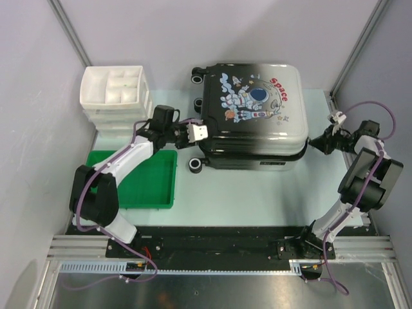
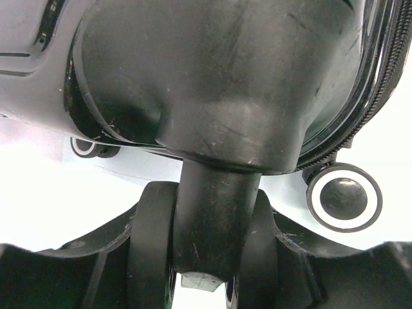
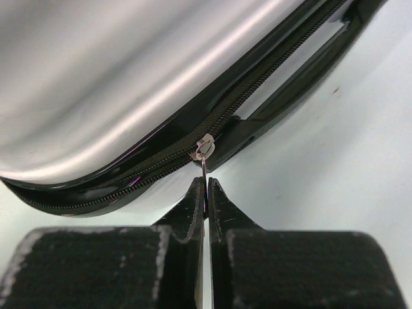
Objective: Open, take out, and arrange the luggage
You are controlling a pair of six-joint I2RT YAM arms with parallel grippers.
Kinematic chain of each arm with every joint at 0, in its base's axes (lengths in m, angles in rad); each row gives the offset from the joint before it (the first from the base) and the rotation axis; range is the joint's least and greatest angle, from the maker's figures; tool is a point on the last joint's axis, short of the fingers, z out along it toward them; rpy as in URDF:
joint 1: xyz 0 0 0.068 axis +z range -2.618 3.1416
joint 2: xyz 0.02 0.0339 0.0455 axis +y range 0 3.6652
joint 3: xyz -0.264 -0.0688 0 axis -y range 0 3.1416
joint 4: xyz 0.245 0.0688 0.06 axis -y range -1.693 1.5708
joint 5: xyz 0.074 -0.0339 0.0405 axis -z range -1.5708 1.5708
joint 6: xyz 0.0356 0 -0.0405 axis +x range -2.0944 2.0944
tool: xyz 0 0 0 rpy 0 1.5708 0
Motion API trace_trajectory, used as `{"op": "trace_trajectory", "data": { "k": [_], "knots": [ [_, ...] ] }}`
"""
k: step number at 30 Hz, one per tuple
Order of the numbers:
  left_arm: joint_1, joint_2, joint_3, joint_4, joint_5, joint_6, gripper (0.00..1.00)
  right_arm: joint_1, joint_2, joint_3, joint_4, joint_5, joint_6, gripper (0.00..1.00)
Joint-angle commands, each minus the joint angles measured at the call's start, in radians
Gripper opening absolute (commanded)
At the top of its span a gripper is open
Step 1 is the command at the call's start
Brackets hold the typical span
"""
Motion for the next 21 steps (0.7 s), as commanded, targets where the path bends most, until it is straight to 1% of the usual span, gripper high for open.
{"op": "trace_trajectory", "data": {
  "k": [1, 2, 3, 4, 6, 8, 10, 13, 14, 15, 16, 17, 19, 20, 21],
  "knots": [
    [0.102, -0.163, -0.084, 0.001, -0.124, -0.011, 0.00, -0.106, -0.116, -0.111, -0.399, 0.143, -0.308, 0.00],
    [0.107, -0.173, -0.094, 0.001, -0.125, -0.008, 0.00, -0.107, -0.134, -0.133, -0.435, 0.143, -0.337, 0.00],
    [0.122, -0.186, -0.102, 0.001, -0.120, -0.008, 0.00, -0.112, -0.154, -0.158, -0.516, 0.143, -0.377, 0.00],
    [0.136, -0.190, -0.102, 0.002, -0.097, -0.022, 0.00, -0.115, -0.182, -0.188, -0.537, 0.148, -0.397, 0.00],
    [0.172, -0.188, -0.082, -0.002, -0.077, -0.043, 0.00, -0.130, -0.261, -0.268, -0.552, 0.150, -0.409, 0.00],
    [0.196, -0.161, -0.058, -0.004, -0.057, -0.077, 0.00, -0.152, -0.311, -0.296, -0.543, 0.145, -0.390, 0.00],
    [0.216, -0.121, -0.022, -0.008, -0.052, -0.098, 0.00, -0.164, -0.318, -0.299, -0.505, 0.137, -0.353, 0.00],
    [0.223, -0.079, 0.014, -0.011, -0.057, -0.112, 0.00, -0.166, -0.323, -0.299, -0.376, 0.130, -0.256, 0.00],
    [0.223, -0.053, 0.024, -0.011, -0.056, -0.117, 0.00, -0.164, -0.323, -0.298, -0.292, 0.127, -0.230, 0.00],
    [0.223, -0.043, 0.043, -0.011, -0.056, -0.121, 0.00, -0.160, -0.319, -0.294, -0.249, 0.127, -0.169, 0.00],
    [0.223, -0.033, 0.051, -0.011, -0.054, -0.130, 0.00, -0.155, -0.314, -0.290, -0.211, 0.128, -0.144, 0.00],
    [0.223, -0.013, 0.059, -0.011, -0.056, -0.131, 0.00, -0.147, -0.309, -0.285, -0.119, 0.128, -0.106, 0.00],
    [0.223, -0.001, 0.068, -0.011, -0.052, -0.126, 0.00, -0.135, -0.289, -0.267, -0.045, 0.120, -0.017, 0.00],
    [0.223, 0.004, 0.070, -0.011, -0.051, -0.121, 0.00, -0.121, -0.279, -0.262, 0.053, 0.120, 0.024, 0.00],
    [0.223, 0.010, 0.067, -0.011, -0.048, -0.114, 0.00, -0.112, -0.269, -0.259, 0.104, 0.116, 0.064, 0.00]
  ]
}}
